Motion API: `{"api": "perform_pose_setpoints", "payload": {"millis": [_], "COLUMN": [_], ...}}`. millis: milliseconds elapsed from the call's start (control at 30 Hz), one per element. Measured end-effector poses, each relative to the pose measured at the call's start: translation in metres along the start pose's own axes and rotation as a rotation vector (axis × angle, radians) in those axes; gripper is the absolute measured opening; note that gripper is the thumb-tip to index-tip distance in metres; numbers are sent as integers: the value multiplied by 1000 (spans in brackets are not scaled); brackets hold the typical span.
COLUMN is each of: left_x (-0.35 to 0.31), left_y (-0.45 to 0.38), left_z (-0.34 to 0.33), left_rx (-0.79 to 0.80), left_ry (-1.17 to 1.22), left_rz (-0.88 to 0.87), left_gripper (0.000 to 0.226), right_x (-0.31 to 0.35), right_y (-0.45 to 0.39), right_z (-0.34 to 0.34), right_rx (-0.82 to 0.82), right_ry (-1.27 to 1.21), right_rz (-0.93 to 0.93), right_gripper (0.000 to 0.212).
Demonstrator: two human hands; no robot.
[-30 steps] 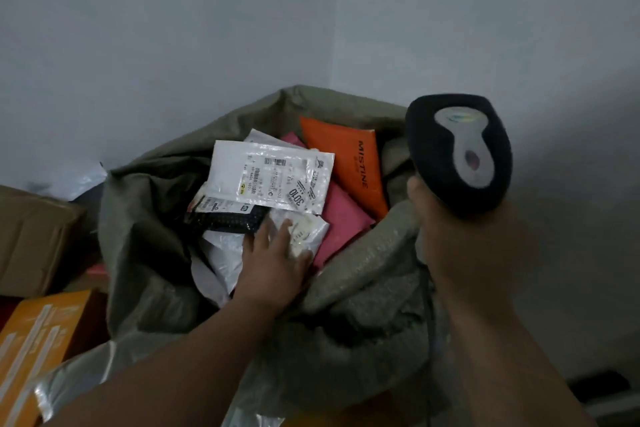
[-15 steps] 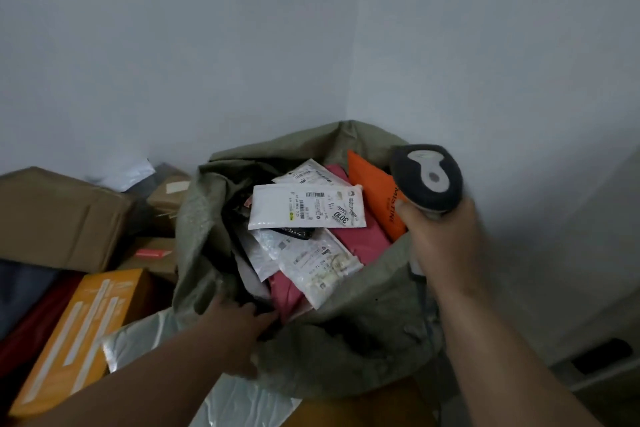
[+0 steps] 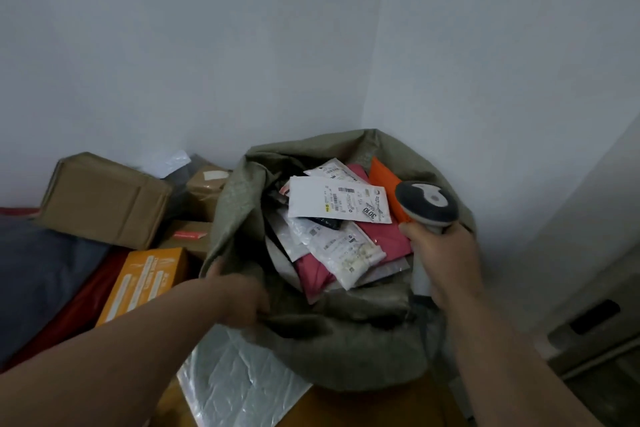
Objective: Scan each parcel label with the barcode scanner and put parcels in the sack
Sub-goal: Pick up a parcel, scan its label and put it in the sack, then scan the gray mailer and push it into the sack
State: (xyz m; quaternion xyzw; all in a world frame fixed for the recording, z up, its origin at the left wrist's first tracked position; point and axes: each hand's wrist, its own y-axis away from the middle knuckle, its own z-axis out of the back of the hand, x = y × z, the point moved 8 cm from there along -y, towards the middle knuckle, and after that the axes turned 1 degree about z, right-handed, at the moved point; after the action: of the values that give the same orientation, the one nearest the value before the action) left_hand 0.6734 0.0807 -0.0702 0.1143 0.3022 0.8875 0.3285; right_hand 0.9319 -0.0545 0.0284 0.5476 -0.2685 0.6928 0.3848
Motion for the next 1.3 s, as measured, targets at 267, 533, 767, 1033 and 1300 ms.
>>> {"api": "perform_pose_setpoints", "payload": {"millis": [267, 533, 767, 1033, 1300], "left_x": [82, 189, 247, 268, 331], "left_y": [62, 150, 235, 313, 360], "left_z": [9, -56, -129, -234, -275], "left_rx": [-550, -645, -693, -653, -691], "left_ry": [527, 736, 877, 819, 798], "left_rz": [42, 259, 457, 642, 720], "left_gripper": [23, 25, 21, 33, 36], "right_x": [11, 11, 4, -32, -9], "right_y": [102, 213, 286, 374, 437], "right_z": [-68, -149, -199, -229, -280], "right_rx": [256, 509, 669, 806, 847], "right_ry": [-313, -351, -301, -213, -204], "right_rz": [-151, -256, -261, -325, -254], "right_gripper": [11, 11, 19, 7, 22]}}
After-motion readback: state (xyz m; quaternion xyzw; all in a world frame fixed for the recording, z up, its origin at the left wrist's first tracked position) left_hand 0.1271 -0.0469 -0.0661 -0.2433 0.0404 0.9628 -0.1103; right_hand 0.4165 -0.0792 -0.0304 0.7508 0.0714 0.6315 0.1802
